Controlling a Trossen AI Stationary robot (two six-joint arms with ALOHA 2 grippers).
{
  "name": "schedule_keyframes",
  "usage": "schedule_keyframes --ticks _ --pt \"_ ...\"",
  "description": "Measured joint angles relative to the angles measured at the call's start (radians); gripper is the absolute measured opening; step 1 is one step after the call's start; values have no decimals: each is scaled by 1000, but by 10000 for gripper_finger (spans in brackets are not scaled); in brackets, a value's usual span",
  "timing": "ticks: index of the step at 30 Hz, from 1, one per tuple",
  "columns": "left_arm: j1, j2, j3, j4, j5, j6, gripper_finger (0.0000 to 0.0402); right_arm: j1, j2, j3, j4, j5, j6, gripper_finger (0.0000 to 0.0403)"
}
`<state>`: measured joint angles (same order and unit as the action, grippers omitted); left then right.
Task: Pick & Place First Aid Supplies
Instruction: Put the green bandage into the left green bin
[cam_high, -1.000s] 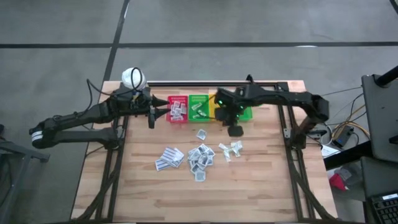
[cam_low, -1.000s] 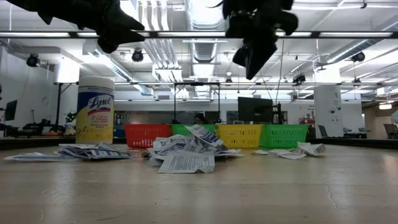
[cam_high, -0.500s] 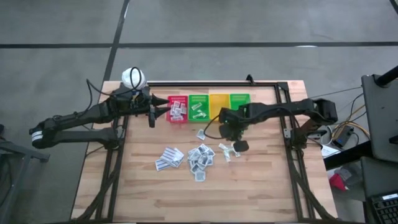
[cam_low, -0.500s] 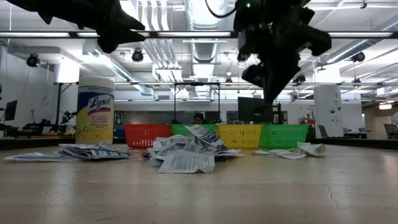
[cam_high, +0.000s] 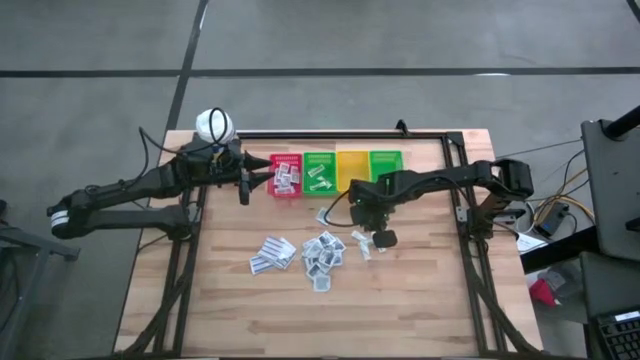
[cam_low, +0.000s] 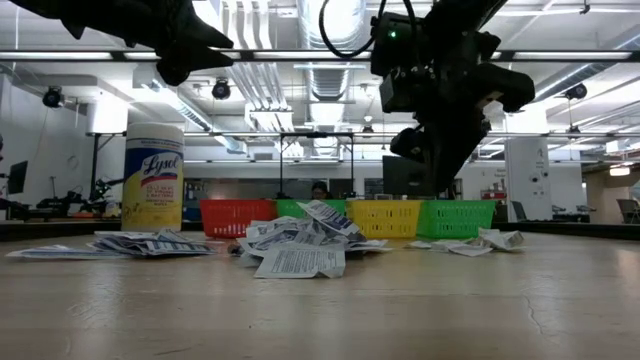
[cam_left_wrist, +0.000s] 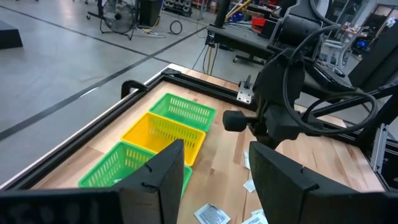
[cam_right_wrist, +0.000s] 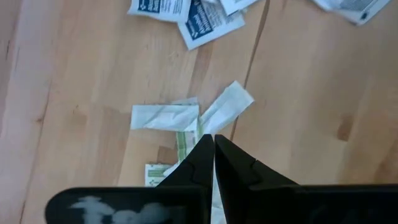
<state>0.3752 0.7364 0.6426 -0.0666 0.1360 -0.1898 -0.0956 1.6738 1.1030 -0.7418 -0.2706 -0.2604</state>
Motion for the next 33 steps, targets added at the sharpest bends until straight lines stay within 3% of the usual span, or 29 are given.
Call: schedule_keyframes --ticks 7,22,33 --pt "0 0 -4 -1 0 -2 174 2 47 38 2 -24 30 28" --pt "0 0 -7 -1 2 -2 175 6 84 38 42 -18 81 155" --pt "0 0 -7 0 1 -1 175 46 177 37 52 18 37 172"
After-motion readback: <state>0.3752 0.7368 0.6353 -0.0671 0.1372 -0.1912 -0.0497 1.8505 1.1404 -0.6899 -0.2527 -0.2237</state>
